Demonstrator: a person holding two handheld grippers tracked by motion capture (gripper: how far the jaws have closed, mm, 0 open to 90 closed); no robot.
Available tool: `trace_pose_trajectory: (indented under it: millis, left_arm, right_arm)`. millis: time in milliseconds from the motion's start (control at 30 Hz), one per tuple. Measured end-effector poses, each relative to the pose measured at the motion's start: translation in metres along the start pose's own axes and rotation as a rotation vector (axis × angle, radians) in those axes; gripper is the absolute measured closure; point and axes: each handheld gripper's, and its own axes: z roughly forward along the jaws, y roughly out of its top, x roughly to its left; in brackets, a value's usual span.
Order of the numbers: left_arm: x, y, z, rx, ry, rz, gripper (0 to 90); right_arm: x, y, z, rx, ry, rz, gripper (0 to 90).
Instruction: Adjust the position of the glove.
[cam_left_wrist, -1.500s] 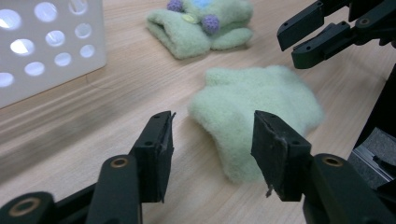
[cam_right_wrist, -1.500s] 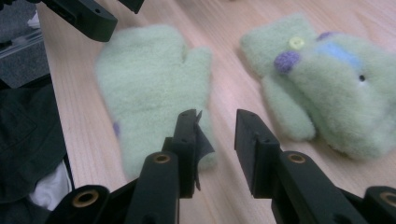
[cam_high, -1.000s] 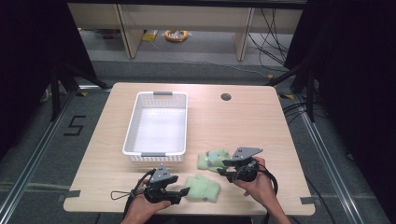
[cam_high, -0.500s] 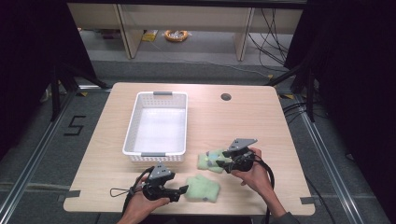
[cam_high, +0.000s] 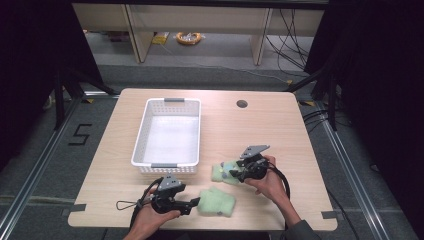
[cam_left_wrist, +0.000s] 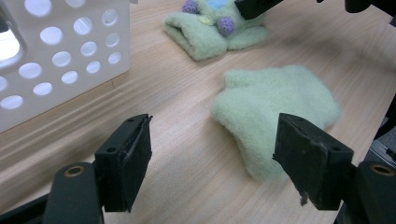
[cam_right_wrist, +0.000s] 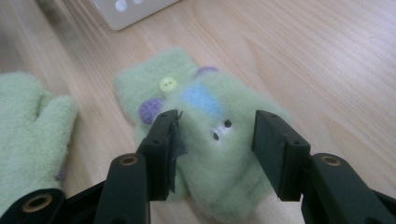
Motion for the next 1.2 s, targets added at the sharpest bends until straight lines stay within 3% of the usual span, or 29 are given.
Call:
trace_pose_trajectory:
  millis: [133,200,300,433,500,600,667,867,1000,1067,1100,1167,1200]
  left_arm:
    - [0.0,0.0,0.0,-0.006,-0.001,-0.005,26.9]
    - [0.0,0.0,0.0,-0.011,0.003,-0.006,26.9]
    - [-0.001,0.0,0.0,-0.015,0.003,-0.007,26.9]
    - [-0.002,0.0,0.001,-0.02,0.002,-0.019,27.0]
    - [-0.001,0.0,0.001,-0.014,-0.003,-0.016,27.0]
    - [-0.002,0.0,0.001,-0.015,0.004,-0.016,27.0]
    - [-0.002,0.0,0.001,-0.019,0.001,-0.016,27.1]
    - [0.0,0.0,-0.001,-0.009,0.0,-0.001,27.1]
    - [0.0,0.0,0.0,-0.024,-0.007,-0.026,27.0]
    - [-0.001,0.001,-0.001,-0.027,0.0,-0.025,27.1]
    - [-0.001,0.0,0.0,-0.032,-0.001,-0.026,27.0]
    - [-0.001,0.001,-0.002,-0.026,-0.011,-0.028,27.1]
    - [-0.002,0.001,-0.002,-0.034,-0.009,-0.031,27.1]
  right_arm:
    - [0.001,0.001,0.003,-0.001,-0.002,-0.021,52.5]
    - [0.001,0.002,0.006,0.007,-0.008,-0.076,52.9]
    - [0.004,0.004,0.006,0.062,-0.014,-0.079,59.0]
    - [0.005,0.003,0.009,0.072,-0.047,-0.084,72.7]
    - [0.006,0.002,0.005,0.098,-0.03,-0.043,77.9]
    - [0.006,0.003,0.005,0.083,-0.035,-0.057,81.9]
    - [0.005,0.002,0.007,0.036,-0.02,-0.082,84.3]
    - [0.011,0.008,-0.009,-0.007,-0.017,-0.028,85.4]
    - [0.016,0.015,-0.023,-0.047,-0.023,-0.031,85.4]
    - [0.018,0.018,-0.03,-0.065,0.01,-0.036,85.4]
    - [0.022,0.018,-0.033,-0.084,0.002,-0.016,85.4]
    - [0.025,0.019,-0.039,-0.098,0.026,-0.037,85.4]
    - [0.028,0.019,-0.042,-0.103,0.026,-0.015,85.4]
